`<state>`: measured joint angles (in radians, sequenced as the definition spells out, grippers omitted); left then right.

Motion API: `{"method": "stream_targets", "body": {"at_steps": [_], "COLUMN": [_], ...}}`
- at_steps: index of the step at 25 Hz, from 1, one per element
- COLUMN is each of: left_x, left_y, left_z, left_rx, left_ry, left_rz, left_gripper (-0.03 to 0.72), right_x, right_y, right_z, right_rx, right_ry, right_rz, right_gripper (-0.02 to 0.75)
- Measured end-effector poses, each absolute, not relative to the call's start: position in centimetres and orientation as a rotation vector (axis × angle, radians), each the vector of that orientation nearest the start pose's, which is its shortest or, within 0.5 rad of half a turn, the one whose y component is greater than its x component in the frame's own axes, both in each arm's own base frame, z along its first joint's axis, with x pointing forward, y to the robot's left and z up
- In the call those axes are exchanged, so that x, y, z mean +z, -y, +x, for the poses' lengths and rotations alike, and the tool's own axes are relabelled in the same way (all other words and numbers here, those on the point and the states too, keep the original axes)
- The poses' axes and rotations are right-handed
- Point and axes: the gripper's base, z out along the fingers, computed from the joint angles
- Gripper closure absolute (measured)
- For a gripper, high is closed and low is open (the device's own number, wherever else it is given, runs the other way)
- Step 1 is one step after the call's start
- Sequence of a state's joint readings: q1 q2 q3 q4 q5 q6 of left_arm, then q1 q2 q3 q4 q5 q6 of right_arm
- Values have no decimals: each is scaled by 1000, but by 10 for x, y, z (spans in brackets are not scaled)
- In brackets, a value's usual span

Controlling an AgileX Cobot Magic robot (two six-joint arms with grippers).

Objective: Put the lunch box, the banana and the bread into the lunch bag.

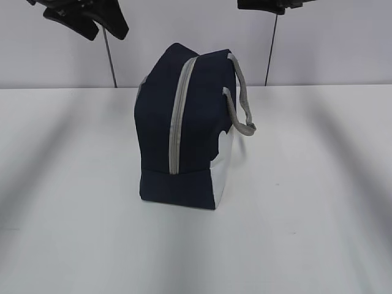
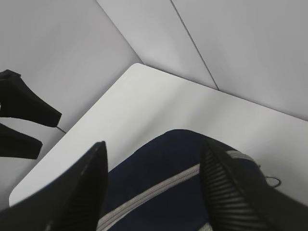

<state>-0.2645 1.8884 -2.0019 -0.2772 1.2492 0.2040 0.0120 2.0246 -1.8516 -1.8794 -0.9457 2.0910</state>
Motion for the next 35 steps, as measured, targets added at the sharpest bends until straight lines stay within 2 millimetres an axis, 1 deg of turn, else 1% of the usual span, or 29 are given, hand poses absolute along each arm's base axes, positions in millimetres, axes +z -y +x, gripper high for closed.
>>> {"method": "stream_targets", "body": {"at_steps": [3,5,12,13,15,19,21,23,25,26,29,30,32,35], "left_x": [378,377,372,372,368,365,365,360,361,357,358,357,351,339], "left_y": [126,123,111,108,102,91,84,78,71,68,56,53,46,35], "left_z": [381,374,338,331,315,274,251,228,202,190,147,136,110,78], "left_rx": [-372,-369,-340,-328,-312,-315,-319,-322,-325,-325,-332,-334,-333,-321], "left_ry": [-2548,-2563,-2641,-2654,-2686,-2697,-2683,-2673,-2634,-2625,-2545,-2526,-2483,-2435], "left_rz": [573,571,510,496,467,420,405,398,391,388,383,381,367,309], "left_gripper": [221,222,232,232,235,241,242,244,247,249,251,251,253,254], "right_x": [340,338,316,311,309,304,307,308,311,310,309,308,308,308], "right_y": [-73,-70,-57,-55,-51,-45,-43,-43,-48,-51,-60,-63,-69,-73], "right_z": [437,423,377,371,358,330,316,300,284,277,258,253,243,230], "right_rx": [866,820,632,604,547,469,444,411,401,400,411,413,420,421], "right_ry": [-1914,-1928,-1995,-2007,-2010,-2022,-2010,-1999,-1978,-1976,-1961,-1960,-1948,-1931], "right_rz": [-517,-492,-401,-386,-372,-333,-315,-297,-302,-309,-340,-349,-370,-386], "right_gripper": [293,293,293,293,293,293,293,293,293,293,293,293,293,293]}}
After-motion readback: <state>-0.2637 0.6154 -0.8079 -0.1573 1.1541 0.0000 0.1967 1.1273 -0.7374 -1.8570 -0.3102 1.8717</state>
